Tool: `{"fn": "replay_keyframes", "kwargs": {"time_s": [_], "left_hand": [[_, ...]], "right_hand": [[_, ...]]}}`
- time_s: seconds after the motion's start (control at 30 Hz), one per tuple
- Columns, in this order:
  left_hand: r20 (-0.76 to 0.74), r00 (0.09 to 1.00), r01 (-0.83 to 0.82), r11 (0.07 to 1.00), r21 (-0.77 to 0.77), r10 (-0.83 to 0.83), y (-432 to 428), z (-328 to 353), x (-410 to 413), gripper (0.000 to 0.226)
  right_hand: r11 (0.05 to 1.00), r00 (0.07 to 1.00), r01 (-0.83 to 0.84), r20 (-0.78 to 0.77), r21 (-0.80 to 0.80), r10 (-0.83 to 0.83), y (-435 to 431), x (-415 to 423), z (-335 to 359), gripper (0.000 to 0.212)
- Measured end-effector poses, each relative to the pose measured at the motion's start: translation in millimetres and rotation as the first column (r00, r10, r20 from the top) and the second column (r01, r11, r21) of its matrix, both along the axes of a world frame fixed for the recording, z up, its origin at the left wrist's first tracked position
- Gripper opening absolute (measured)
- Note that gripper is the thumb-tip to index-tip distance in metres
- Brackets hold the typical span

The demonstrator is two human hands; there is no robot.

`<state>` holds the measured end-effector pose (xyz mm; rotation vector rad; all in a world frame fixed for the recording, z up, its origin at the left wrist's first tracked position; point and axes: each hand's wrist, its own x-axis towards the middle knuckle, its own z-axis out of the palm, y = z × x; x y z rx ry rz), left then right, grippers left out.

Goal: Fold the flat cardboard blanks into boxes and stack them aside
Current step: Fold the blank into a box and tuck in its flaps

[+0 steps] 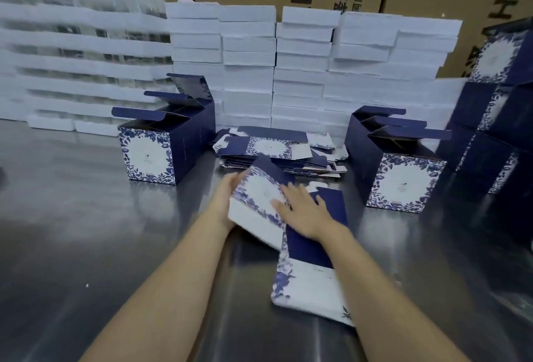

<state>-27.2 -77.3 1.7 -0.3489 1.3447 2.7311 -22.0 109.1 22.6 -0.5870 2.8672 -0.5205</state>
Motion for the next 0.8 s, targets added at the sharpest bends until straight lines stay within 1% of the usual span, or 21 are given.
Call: {"fn": "replay_keyframes", "kwargs": {"time_s": [0.03,0.07,0.1,0.13,0.17,0.2,0.23,0.27,0.3,0.33,0.37,0.4,0.43,0.47,0.5,0.57,0.63,0.7,0.73,0.77,0.8], "left_hand": [[-0.034,0.997,-0.064,0.993,0.1,0.067,-4,3,-2,0.038],[-0.072,0.987,-0.129,0.981,0.147,0.141,-6,8,1,0.036],[-0.128,0.966,-0.207,0.971,0.121,0.222,-10,13,4,0.032],[-0.183,0.939,-0.301,0.953,-0.023,0.292,-14,19,6,0.028],[-0.259,0.916,-0.372,0.89,-0.263,0.306,-15,25,9,0.022],[-0.352,0.895,-0.432,0.73,-0.529,0.275,-14,27,11,0.019],[-0.449,0.879,-0.461,0.524,-0.716,0.16,-12,26,13,0.019],[-0.484,0.875,-0.448,0.342,-0.826,-0.023,-7,22,14,0.022],[-0.442,0.875,-0.401,0.214,-0.891,-0.198,0,17,15,0.026],[-0.331,0.88,-0.326,0.074,-0.943,-0.34,7,9,14,0.032],[-0.175,0.885,-0.24,-0.102,-0.965,-0.432,14,0,14,0.041],[-0.023,0.89,-0.169,-0.284,-0.944,-0.455,21,-8,15,0.049],[0.075,0.903,-0.114,-0.403,-0.908,-0.424,25,-13,15,0.054],[0.118,0.915,-0.075,-0.451,-0.89,-0.385,27,-12,14,0.058],[0.133,0.929,-0.044,-0.461,-0.886,-0.345,27,-10,12,0.06],[0.156,0.95,0.009,-0.475,-0.88,-0.271,25,-8,13,0.065],[0.145,0.969,0.037,-0.462,-0.886,-0.2,27,-10,17,0.068],[0.089,0.988,0.029,-0.419,-0.907,-0.124,30,-12,22,0.067],[0.045,0.995,0.006,-0.38,-0.925,-0.092,31,-11,24,0.064],[-0.014,0.998,-0.033,-0.319,-0.947,-0.062,31,-10,23,0.059],[-0.085,0.996,-0.087,-0.225,-0.97,-0.02,31,-7,24,0.053]], "right_hand": [[0.999,0.999,0.003,-0.038,0.046,-0.002,0,-4,-12,0.068],[0.997,0.998,0.005,-0.059,0.078,-0.001,-1,-8,-19,0.068],[0.995,0.997,0.001,-0.072,0.099,0.006,-3,-12,-23,0.068],[0.993,0.997,-0.005,-0.077,0.117,0.014,-4,-14,-24,0.068],[0.991,0.997,-0.013,-0.078,0.129,0.024,-5,-16,-24,0.067],[0.99,0.997,-0.015,-0.079,0.14,0.027,-5,-16,-24,0.065],[0.989,0.996,-0.016,-0.081,0.149,0.028,-5,-17,-24,0.063],[0.988,0.996,-0.015,-0.086,0.156,0.028,-5,-17,-25,0.06],[0.987,0.995,-0.017,-0.091,0.158,0.031,-5,-17,-25,0.058],[0.988,0.995,-0.018,-0.098,0.152,0.033,-5,-17,-25,0.055],[0.99,0.994,-0.018,-0.107,0.138,0.033,-6,-18,-25,0.054],[0.993,0.993,-0.008,-0.113,0.117,0.021,-6,-18,-26,0.054],[0.995,0.993,0.015,-0.117,0.097,-0.004,-5,-19,-27,0.055],[0.994,0.991,0.065,-0.12,0.089,-0.055,-2,-19,-27,0.058],[0.984,0.984,0.146,-0.123,0.102,-0.133,4,-21,-27,0.063],[0.928,0.939,0.34,-0.114,0.153,-0.325,14,-23,-25,0.074],[0.886,0.9,0.435,-0.111,0.161,-0.421,19,-21,-25,0.077],[0.874,0.876,0.478,-0.122,0.086,-0.467,19,-19,-25,0.074],[0.871,0.867,0.489,-0.137,0.041,-0.48,18,-18,-24,0.071],[0.873,0.862,0.487,-0.159,0.0,-0.481,18,-18,-22,0.068],[0.876,0.859,0.48,-0.177,-0.052,-0.481,19,-18,-19,0.065]]}}
